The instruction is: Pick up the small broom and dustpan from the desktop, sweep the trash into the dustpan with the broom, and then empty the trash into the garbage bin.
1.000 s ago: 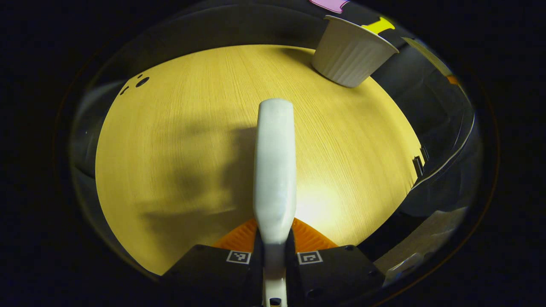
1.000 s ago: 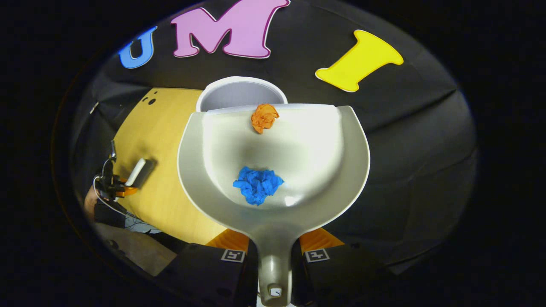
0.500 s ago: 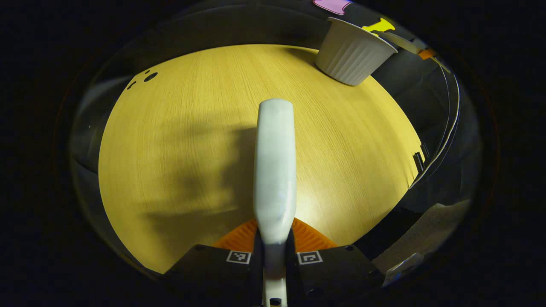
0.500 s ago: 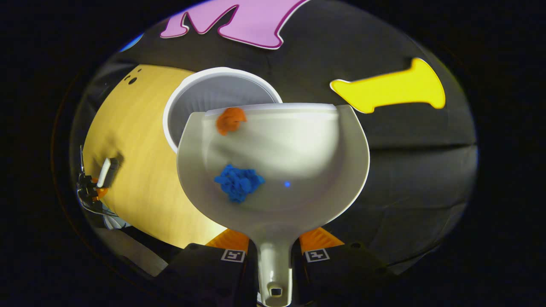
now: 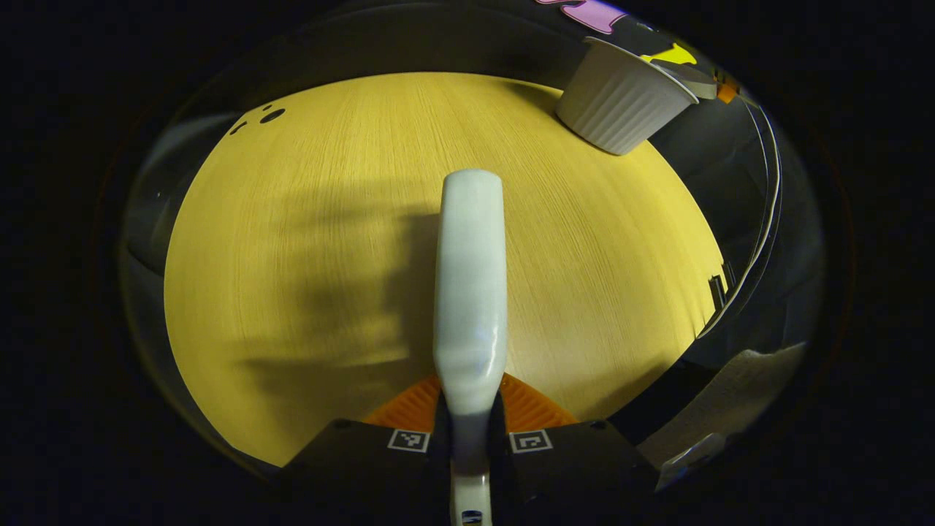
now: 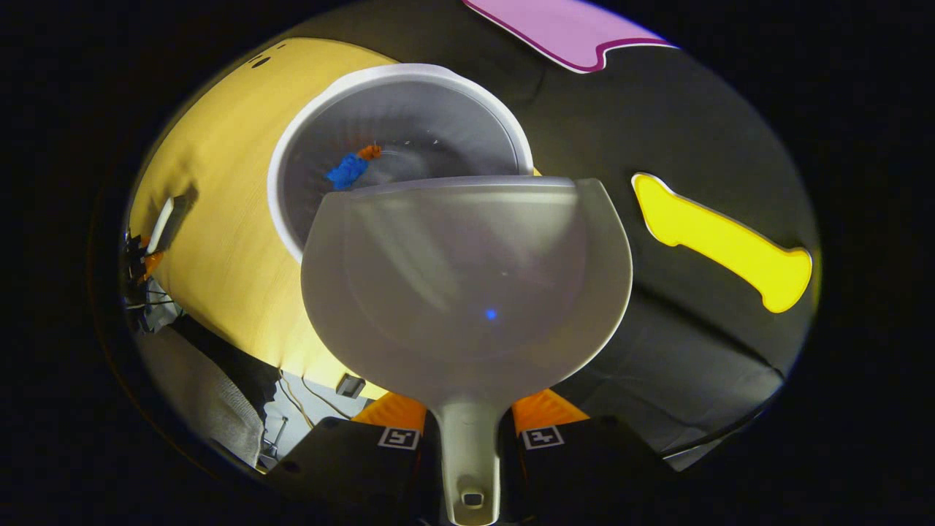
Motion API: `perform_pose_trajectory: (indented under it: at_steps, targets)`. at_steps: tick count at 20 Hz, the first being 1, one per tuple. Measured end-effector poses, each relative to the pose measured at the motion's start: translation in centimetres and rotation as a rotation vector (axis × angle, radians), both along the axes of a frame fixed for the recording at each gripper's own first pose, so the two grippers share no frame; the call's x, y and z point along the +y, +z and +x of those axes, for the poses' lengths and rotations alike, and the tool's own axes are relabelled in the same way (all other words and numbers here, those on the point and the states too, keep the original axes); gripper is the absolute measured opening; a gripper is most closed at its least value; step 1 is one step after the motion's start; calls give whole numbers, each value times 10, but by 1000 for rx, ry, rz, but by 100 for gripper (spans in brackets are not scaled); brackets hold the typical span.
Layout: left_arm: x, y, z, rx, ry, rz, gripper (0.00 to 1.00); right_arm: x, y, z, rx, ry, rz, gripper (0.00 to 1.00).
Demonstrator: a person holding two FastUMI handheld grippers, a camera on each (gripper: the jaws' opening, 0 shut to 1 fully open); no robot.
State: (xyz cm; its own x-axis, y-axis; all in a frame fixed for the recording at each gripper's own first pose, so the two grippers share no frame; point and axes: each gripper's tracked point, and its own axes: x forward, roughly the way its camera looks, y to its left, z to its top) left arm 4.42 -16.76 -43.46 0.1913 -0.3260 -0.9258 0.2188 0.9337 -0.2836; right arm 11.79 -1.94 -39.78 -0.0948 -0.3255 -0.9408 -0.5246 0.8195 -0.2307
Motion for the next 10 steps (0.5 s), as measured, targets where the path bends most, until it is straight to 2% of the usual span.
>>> perform_pose_trajectory:
  at_steps: [3, 6, 10]
  targets:
    - [1, 1, 4, 1, 3, 5, 24, -2, -4, 3, 2, 12, 1, 36]
    - [0, 0, 10, -3, 4, 12, 25, -8, -4, 5, -35, -14, 26, 36]
    - [1, 0, 14, -11, -18, 34, 25, -15, 10, -3, -144, -118, 140, 35]
